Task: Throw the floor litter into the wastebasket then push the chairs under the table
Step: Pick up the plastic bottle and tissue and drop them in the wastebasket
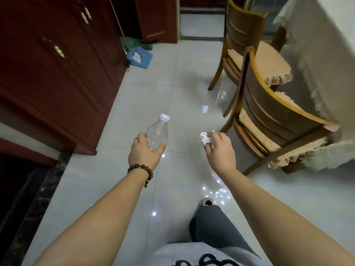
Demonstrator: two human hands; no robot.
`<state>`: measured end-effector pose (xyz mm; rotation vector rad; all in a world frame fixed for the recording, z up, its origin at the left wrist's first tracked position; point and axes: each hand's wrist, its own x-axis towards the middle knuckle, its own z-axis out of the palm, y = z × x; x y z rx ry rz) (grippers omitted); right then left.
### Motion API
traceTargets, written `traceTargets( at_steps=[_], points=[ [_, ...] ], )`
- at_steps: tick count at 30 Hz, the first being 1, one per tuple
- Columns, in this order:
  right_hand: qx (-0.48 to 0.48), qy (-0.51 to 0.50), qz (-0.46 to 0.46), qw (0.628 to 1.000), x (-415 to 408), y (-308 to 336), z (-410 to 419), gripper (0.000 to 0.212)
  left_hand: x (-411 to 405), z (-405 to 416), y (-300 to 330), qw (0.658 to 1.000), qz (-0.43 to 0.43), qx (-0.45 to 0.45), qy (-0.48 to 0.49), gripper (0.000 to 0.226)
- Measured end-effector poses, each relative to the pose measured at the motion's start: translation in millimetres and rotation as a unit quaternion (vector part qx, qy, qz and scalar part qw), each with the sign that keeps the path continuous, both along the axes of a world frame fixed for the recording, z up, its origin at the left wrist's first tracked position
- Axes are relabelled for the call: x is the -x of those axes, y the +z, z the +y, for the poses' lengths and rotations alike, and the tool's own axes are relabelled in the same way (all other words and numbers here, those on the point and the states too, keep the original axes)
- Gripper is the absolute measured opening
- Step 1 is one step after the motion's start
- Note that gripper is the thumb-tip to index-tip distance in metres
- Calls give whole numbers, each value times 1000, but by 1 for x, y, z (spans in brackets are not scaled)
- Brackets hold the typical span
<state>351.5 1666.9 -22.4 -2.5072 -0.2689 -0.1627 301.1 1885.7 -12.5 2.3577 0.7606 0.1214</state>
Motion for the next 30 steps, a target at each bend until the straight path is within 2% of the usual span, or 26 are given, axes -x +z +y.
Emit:
traceTargets(
  at_steps=[7,17,23,30],
  points=[
    [-9,13,16,1000,-122,-8,50,24,-112,43,-17,1000,2,6,12,70],
    [-18,12,30,999,-388,12,98,22,-383,86,11,1000,-2,-12,8,67],
    [-2,-1,14,1000,-507,26,116,23,-506,106,25,1000,-12,-11,-16,66],
    [-1,-20,11,1000,-644,13,158,21,-651,150,9,999,-19,-5,-49,65]
  ],
)
